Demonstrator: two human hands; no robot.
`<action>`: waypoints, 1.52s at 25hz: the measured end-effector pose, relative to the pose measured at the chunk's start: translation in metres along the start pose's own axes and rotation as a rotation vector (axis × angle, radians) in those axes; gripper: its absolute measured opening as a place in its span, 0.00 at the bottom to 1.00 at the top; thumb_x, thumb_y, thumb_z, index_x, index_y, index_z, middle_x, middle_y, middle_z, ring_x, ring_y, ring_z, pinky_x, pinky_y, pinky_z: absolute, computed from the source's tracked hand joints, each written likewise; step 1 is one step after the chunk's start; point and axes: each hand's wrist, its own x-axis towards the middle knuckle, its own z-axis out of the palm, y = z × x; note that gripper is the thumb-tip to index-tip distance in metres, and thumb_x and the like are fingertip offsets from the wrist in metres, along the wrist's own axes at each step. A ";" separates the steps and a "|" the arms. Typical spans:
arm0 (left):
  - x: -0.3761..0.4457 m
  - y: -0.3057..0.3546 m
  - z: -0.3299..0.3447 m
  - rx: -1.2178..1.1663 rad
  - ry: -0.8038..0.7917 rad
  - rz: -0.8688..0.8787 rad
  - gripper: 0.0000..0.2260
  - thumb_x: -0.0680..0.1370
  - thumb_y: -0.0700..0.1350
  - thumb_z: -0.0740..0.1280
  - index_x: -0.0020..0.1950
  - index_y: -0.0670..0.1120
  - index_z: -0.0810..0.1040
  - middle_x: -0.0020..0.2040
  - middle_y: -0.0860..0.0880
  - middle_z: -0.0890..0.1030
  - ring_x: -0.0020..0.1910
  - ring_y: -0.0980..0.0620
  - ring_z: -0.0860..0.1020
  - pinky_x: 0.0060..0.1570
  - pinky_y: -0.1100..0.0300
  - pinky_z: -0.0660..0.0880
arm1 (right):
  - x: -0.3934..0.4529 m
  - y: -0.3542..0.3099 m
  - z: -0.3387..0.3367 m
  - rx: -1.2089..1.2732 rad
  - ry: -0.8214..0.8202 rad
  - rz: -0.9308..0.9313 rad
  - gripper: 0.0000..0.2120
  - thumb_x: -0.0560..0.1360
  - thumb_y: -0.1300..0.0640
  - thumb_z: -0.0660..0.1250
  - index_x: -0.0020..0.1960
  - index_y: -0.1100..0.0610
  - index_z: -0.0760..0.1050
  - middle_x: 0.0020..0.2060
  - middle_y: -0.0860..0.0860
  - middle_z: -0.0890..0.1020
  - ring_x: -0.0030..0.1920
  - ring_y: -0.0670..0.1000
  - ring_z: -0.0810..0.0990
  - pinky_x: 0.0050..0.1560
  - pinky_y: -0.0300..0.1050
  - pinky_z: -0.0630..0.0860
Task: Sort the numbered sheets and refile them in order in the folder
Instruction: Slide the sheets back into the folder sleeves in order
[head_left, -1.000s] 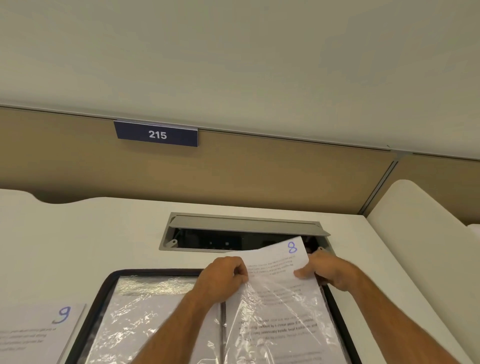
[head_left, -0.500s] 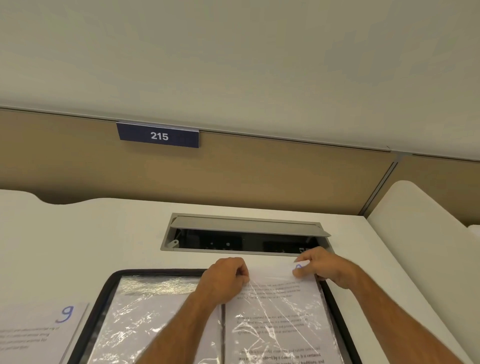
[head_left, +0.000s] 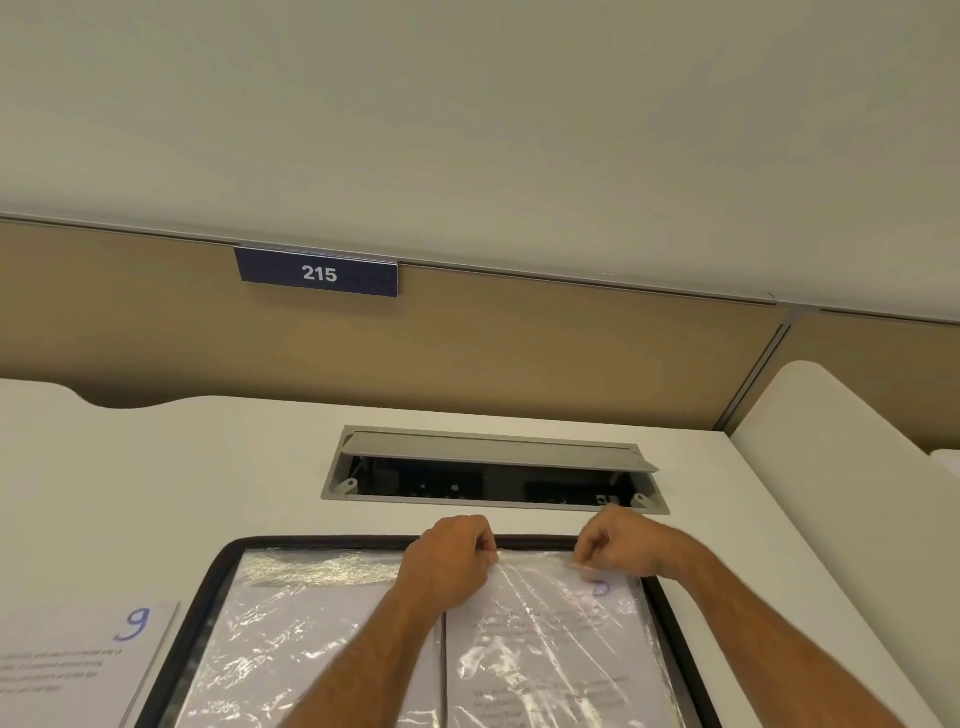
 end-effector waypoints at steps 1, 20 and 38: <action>-0.001 0.001 0.000 0.003 0.007 -0.005 0.02 0.81 0.48 0.66 0.52 0.54 0.77 0.50 0.56 0.80 0.49 0.56 0.77 0.55 0.60 0.76 | -0.001 -0.001 0.000 -0.057 -0.049 0.015 0.17 0.73 0.66 0.70 0.37 0.44 0.83 0.42 0.46 0.85 0.51 0.50 0.82 0.51 0.42 0.81; -0.030 -0.017 0.001 -0.117 0.147 0.064 0.13 0.80 0.53 0.68 0.63 0.55 0.74 0.62 0.58 0.75 0.54 0.60 0.72 0.61 0.63 0.70 | -0.013 -0.012 0.007 -0.335 -0.139 0.030 0.11 0.72 0.48 0.76 0.40 0.47 0.74 0.45 0.47 0.80 0.48 0.47 0.79 0.48 0.39 0.75; -0.151 -0.107 0.005 0.296 0.300 0.171 0.25 0.75 0.72 0.56 0.59 0.58 0.79 0.61 0.61 0.78 0.62 0.55 0.76 0.63 0.55 0.68 | -0.090 0.034 0.064 0.542 0.293 0.300 0.22 0.68 0.56 0.81 0.57 0.61 0.75 0.47 0.56 0.86 0.45 0.57 0.87 0.48 0.59 0.84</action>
